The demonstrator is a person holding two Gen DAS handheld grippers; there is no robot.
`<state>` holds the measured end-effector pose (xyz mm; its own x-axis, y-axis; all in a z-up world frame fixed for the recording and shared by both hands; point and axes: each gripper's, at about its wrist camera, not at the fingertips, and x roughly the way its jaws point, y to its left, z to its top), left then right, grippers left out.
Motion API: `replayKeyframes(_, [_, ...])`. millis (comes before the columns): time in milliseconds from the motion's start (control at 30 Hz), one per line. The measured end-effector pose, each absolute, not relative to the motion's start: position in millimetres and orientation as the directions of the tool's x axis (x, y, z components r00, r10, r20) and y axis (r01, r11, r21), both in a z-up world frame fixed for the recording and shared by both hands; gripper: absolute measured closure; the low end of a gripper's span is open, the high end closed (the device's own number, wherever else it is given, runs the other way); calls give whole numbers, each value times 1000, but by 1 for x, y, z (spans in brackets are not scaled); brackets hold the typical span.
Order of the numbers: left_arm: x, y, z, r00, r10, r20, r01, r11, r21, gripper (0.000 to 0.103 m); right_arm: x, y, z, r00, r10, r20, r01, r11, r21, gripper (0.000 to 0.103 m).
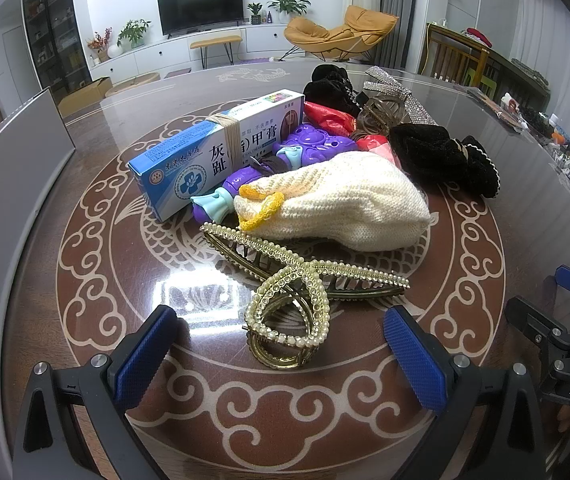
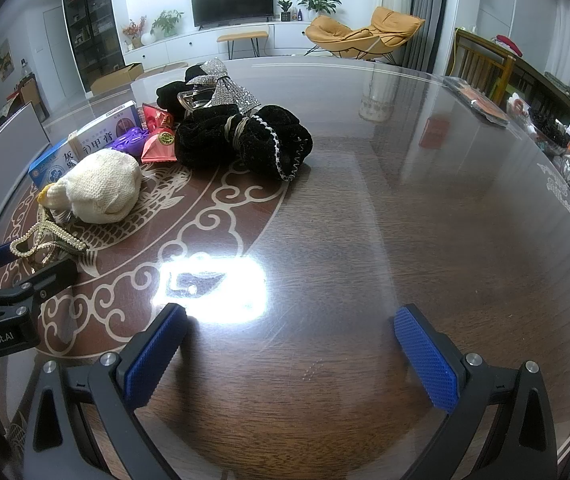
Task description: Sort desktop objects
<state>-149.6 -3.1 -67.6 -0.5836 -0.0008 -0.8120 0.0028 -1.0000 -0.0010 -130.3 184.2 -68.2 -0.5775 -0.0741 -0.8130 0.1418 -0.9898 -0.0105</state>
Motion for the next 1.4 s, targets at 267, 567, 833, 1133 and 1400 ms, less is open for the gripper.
replayKeyframes(267, [-149, -3, -67, -584, -1, -812, 3, -1000, -1, 0, -131, 185, -70, -578, -74, -813, 141, -990, -11, 0])
replayKeyframes(567, [-150, -3, -68, -584, -1, -812, 3, -1000, -1, 0, -131, 185, -69, -578, -74, -813, 141, -990, -11, 0])
replayKeyframes(833, [-147, -3, -68, -585, 5, -811, -7, -1000, -1, 0, -131, 185, -69, -578, -74, -813, 141, -990, -11, 0])
replayKeyframes(1133, [-143, -2, -68, -585, 14, -811, -22, -1000, -1, 0, -129, 184, -67, -578, -73, -813, 141, -990, -11, 0])
replayKeyframes(1400, [-139, -5, -67, -586, 6, -810, -10, -1000, 0, 0, -129, 184, -66, -578, -73, -813, 140, -990, -11, 0])
